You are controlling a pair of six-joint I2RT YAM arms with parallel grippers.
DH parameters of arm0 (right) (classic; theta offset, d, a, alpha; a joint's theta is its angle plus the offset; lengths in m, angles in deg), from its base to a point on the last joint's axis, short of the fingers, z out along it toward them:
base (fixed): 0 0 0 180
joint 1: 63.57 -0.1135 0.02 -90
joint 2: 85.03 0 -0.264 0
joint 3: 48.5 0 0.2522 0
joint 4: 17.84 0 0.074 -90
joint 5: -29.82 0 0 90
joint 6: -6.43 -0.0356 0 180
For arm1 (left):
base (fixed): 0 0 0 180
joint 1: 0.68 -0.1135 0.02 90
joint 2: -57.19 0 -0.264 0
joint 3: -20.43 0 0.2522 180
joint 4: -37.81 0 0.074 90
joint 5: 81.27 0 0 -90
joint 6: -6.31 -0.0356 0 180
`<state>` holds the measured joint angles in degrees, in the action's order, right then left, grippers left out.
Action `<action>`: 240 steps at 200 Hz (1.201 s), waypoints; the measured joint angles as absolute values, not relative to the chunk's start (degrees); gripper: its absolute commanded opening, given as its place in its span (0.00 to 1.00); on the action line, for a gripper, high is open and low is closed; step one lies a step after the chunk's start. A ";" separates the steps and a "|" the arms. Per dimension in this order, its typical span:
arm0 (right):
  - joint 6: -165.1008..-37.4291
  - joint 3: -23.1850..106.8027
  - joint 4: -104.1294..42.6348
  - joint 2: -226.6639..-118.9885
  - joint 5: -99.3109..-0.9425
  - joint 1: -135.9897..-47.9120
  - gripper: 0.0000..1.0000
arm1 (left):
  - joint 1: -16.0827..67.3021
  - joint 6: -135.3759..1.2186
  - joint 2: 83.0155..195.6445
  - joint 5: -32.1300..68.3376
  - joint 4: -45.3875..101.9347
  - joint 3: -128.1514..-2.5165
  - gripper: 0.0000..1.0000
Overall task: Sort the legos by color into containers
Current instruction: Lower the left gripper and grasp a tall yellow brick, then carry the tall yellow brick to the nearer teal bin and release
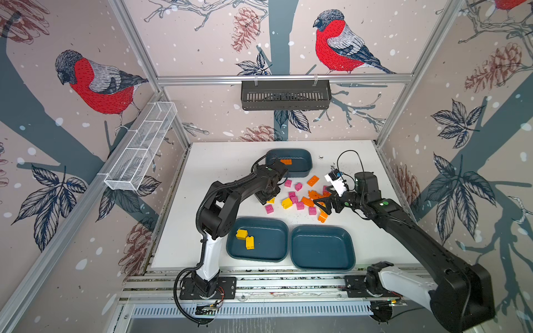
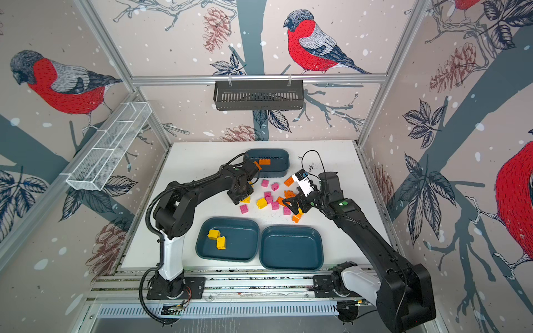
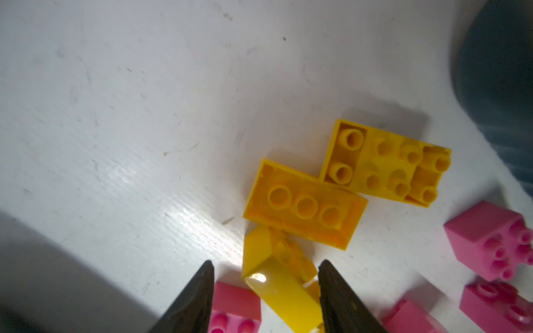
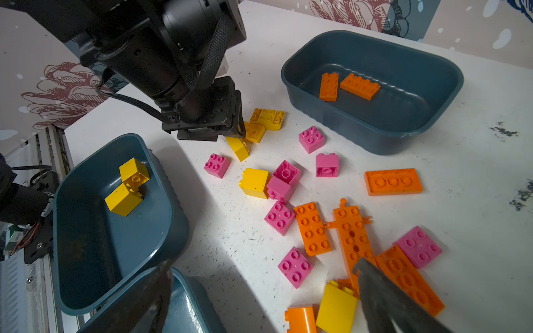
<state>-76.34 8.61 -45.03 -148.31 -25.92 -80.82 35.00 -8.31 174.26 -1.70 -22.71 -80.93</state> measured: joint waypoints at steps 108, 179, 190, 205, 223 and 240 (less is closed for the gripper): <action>-76.39 7.23 -45.18 -146.74 -25.90 -80.78 0.99 | 35.77 -8.81 172.56 -0.65 -20.74 -76.51 0.30; -76.39 7.23 -45.16 -146.39 -25.90 -80.78 0.99 | 35.05 -13.60 170.53 -2.16 -20.00 -78.15 0.23; -76.39 7.23 -45.16 -146.39 -25.90 -80.78 1.00 | 34.74 -14.58 170.40 -2.56 -20.26 -79.24 0.23; -76.41 7.23 -45.09 -146.39 -25.90 -80.78 0.99 | 34.43 -16.88 169.87 -3.43 -21.20 -81.06 0.24; -76.56 7.25 -45.03 -146.39 -25.90 -80.78 0.99 | 34.37 -20.66 167.93 -4.11 -22.56 -82.67 0.24; -76.56 7.49 -45.07 -146.41 -25.90 -80.78 0.99 | 34.46 -24.27 164.65 -4.39 -24.37 -82.80 0.24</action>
